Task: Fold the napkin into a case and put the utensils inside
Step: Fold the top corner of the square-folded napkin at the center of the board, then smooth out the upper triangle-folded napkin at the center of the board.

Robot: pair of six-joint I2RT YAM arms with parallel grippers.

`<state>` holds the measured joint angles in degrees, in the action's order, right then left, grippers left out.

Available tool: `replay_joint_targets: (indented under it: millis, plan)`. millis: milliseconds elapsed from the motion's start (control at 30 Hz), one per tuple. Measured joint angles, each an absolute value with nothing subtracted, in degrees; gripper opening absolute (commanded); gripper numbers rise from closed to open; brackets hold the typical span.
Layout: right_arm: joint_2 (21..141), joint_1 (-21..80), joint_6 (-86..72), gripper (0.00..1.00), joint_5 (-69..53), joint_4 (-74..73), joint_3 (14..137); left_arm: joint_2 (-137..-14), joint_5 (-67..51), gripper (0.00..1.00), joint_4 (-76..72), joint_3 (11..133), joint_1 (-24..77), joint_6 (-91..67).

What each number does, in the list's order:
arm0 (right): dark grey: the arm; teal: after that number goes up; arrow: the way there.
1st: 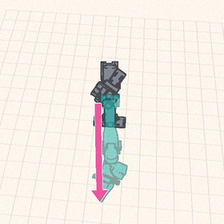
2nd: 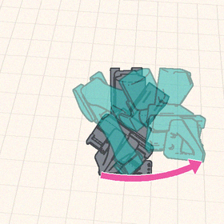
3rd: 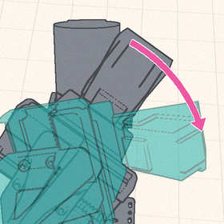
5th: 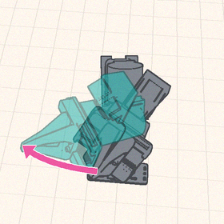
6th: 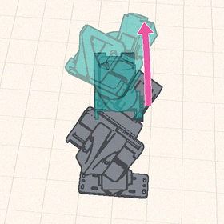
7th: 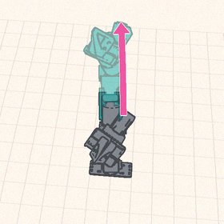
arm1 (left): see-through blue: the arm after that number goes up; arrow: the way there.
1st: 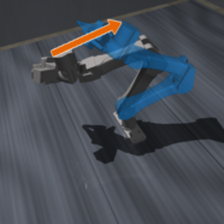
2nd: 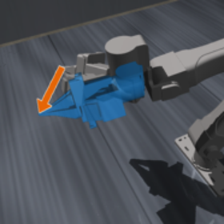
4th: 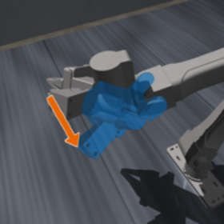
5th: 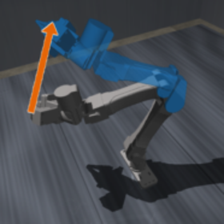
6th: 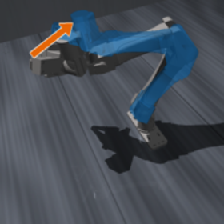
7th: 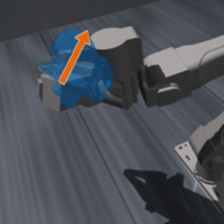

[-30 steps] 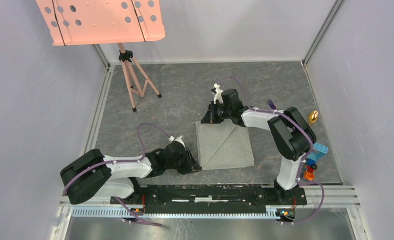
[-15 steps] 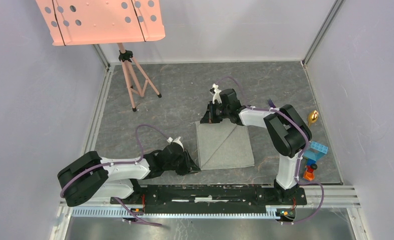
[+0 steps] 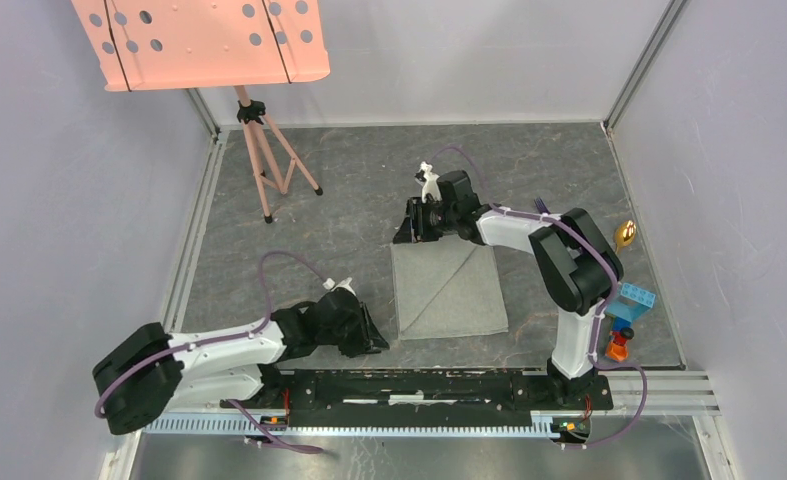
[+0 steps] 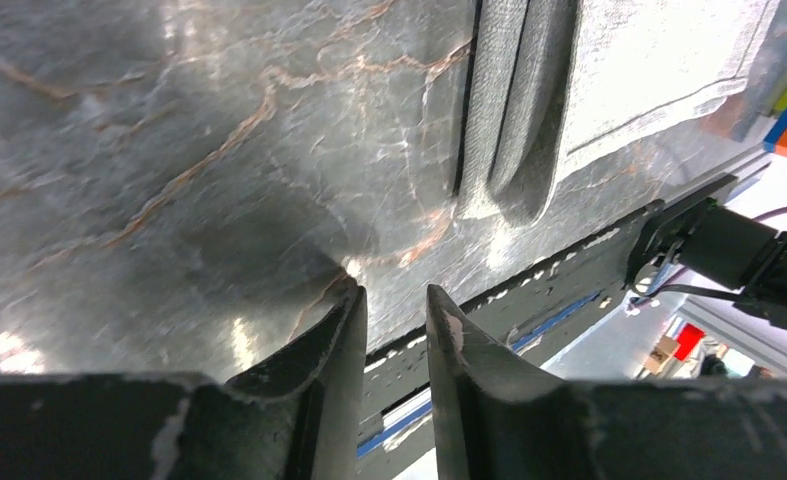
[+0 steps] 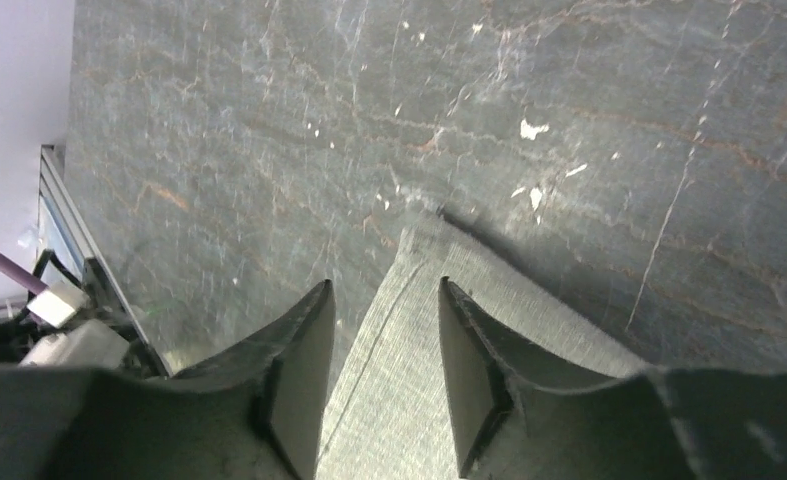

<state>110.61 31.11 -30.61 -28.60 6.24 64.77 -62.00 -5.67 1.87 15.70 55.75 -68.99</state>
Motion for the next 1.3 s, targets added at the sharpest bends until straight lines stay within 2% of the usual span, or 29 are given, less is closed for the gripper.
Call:
replay_joint_targets:
  millis: [67,167,233,367,433,600,867,1033,1300]
  plan:
    - [109.5,31.1,-29.2,0.63,-29.3,4.3,64.9,-59.0,-5.0,0.44,7.6,16.8,55.8,-68.1]
    - [105.2,30.8,-26.3,0.64,-29.3,0.3,64.3,-56.4,-4.7,0.43,12.6,19.6,55.7,-66.7]
    - [100.1,29.7,-24.5,0.62,-29.7,-0.6,62.4,-56.6,-4.8,0.38,13.4,22.6,55.7,-66.0]
    - [91.5,23.5,-22.2,0.49,-31.7,-0.6,57.4,-63.4,-5.7,0.30,12.1,29.0,55.7,-63.4]
    - [90.4,20.3,-21.3,0.48,-32.9,-0.5,55.4,-68.7,-6.5,0.28,10.6,31.9,55.6,-61.8]
    - [90.6,17.3,-19.8,0.46,-34.4,-2.0,50.6,-76.1,-8.3,0.26,8.1,33.4,54.4,-60.3]
    - [92.6,15.0,-19.6,0.44,-38.9,0.8,48.0,-78.2,-12.2,0.26,5.0,35.0,50.8,-58.7]
    - [95.7,11.7,-21.5,0.49,-43.0,4.8,47.6,-80.3,-14.2,0.25,1.8,35.3,48.3,-58.6]
    - [98.5,8.0,-22.9,0.49,-44.6,7.3,47.6,-84.7,-15.6,0.23,-2.4,34.2,47.9,-58.1]
